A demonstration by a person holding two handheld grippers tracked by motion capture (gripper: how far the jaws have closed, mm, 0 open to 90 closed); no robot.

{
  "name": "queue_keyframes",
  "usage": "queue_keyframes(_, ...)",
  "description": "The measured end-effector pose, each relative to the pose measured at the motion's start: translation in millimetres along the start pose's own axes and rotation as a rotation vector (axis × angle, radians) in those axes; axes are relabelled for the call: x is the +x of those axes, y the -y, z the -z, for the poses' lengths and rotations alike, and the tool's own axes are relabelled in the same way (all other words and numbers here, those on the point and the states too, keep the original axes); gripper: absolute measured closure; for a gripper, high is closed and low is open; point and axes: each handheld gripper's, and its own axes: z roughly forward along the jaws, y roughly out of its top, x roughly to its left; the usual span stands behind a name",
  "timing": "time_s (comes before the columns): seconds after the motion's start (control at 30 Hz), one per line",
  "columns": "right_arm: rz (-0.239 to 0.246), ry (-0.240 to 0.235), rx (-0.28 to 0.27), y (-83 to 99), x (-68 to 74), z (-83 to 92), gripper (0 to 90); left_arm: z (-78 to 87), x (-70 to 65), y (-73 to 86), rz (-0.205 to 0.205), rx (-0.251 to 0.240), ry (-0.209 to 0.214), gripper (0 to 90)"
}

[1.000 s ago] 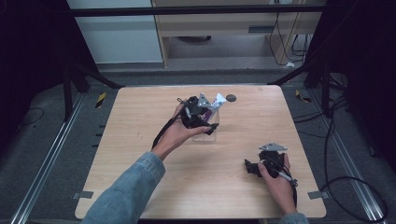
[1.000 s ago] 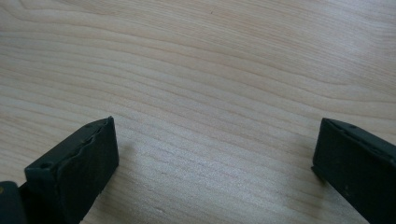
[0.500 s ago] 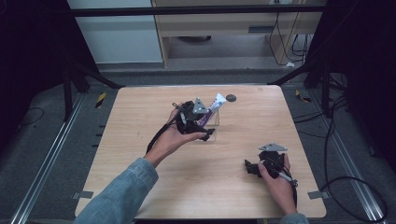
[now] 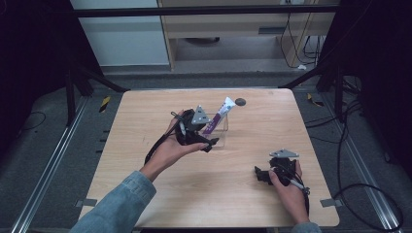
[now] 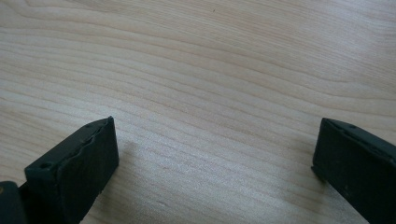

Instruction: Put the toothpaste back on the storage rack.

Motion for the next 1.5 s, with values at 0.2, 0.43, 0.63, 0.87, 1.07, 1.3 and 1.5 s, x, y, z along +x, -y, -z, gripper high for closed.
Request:
queue_keyframes(0.2, 0.002, 0.0, -0.001, 0.0, -0.1, -0.1, 0.4, 7.4, -2.6, 8.9, 0.011, 0.001, -0.003, 6.3)
queue_keyframes(0.43, 0.0, 0.0, 0.0, 0.0, 0.0, 0.0, 0.4, 17.3, -5.2, 18.0, 0.012, 0.015, -0.005, 5.7)
queue_keyframes(0.63, 0.002, 0.0, -0.001, 0.0, -0.1, -0.1, 0.4, 21.0, -5.1, 28.7, 0.015, 0.024, -0.013, 5.4)
queue_keyframes(0.87, 0.002, 0.0, -0.001, 0.0, -0.1, 0.0, 0.4, 21.6, -4.2, 43.0, 0.041, 0.033, -0.014, 5.4)
queue_keyframes(1.07, 0.001, 0.0, 0.0, 0.0, 0.0, 0.0, 0.4, 18.6, -7.1, 55.9, 0.061, 0.043, -0.006, 5.4)
queue_keyframes(1.3, 0.002, 0.0, -0.001, 0.0, 0.0, -0.1, 0.5, 15.5, -7.2, 72.0, 0.07, 0.065, -0.01, 5.4)
queue_keyframes(1.5, 0.002, 0.0, -0.001, 0.0, -0.1, -0.1, 0.5, 13.7, -4.3, 89.5, 0.096, 0.088, -0.013, 5.4)
